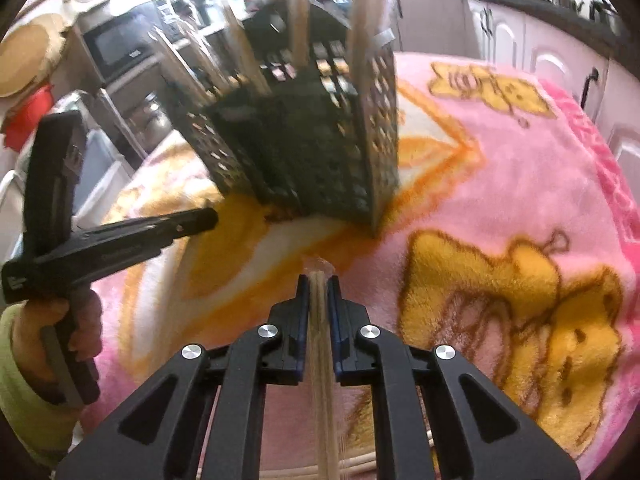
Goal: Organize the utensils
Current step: 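Lift the chopsticks with both tools and carry them above the caddy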
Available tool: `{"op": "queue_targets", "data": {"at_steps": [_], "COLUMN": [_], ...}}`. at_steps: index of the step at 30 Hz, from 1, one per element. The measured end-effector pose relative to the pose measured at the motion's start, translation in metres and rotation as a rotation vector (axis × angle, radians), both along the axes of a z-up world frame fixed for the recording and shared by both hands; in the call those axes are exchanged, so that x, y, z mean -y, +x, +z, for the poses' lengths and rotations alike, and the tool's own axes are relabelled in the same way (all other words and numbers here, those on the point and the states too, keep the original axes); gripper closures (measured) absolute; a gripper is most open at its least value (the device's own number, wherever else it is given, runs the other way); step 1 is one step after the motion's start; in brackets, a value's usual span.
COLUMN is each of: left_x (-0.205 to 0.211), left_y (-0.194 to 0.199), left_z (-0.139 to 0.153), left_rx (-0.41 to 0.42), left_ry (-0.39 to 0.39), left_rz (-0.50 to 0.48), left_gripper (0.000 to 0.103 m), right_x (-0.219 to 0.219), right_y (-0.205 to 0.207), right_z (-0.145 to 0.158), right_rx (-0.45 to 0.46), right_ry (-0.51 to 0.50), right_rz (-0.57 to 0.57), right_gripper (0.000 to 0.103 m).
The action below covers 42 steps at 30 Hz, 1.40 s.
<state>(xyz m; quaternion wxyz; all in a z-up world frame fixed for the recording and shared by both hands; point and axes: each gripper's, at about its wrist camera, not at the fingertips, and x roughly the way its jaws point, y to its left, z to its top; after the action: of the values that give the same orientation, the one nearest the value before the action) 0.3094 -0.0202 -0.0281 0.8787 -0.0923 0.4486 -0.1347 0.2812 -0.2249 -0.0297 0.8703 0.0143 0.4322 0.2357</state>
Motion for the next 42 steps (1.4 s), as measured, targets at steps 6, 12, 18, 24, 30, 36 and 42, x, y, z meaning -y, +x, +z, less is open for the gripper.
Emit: {"op": "queue_targets", "data": {"at_steps": [6, 12, 18, 24, 30, 36, 42], "left_x": [-0.005, -0.012, -0.017, -0.024, -0.026, -0.026, -0.023], "left_y": [-0.017, -0.033, -0.041, -0.043, -0.042, -0.038, -0.026], "left_z": [0.032, 0.061, 0.079, 0.102, 0.127, 0.150, 0.171], "left_rx": [0.093, 0.180, 0.227, 0.280, 0.330, 0.368, 0.397], "left_ry": [-0.009, -0.021, -0.046, -0.063, -0.075, -0.084, -0.082], "left_rz": [-0.015, -0.017, -0.012, -0.004, -0.007, -0.020, -0.033], "left_gripper": [0.101, 0.102, 0.102, 0.102, 0.102, 0.102, 0.102], "right_x": [-0.007, -0.012, -0.017, -0.018, -0.020, -0.018, -0.015], "right_y": [-0.017, -0.026, -0.037, -0.040, -0.036, -0.021, -0.002], "right_z": [0.030, 0.055, 0.080, 0.105, 0.129, 0.151, 0.173], "right_rx": [0.104, 0.173, 0.239, 0.320, 0.410, 0.475, 0.557], "right_ry": [0.015, 0.040, 0.074, 0.120, 0.145, 0.195, 0.227], "right_rz": [0.030, 0.044, 0.047, 0.039, 0.021, -0.007, -0.048], "right_gripper": [0.097, 0.098, 0.098, 0.098, 0.098, 0.098, 0.098]}}
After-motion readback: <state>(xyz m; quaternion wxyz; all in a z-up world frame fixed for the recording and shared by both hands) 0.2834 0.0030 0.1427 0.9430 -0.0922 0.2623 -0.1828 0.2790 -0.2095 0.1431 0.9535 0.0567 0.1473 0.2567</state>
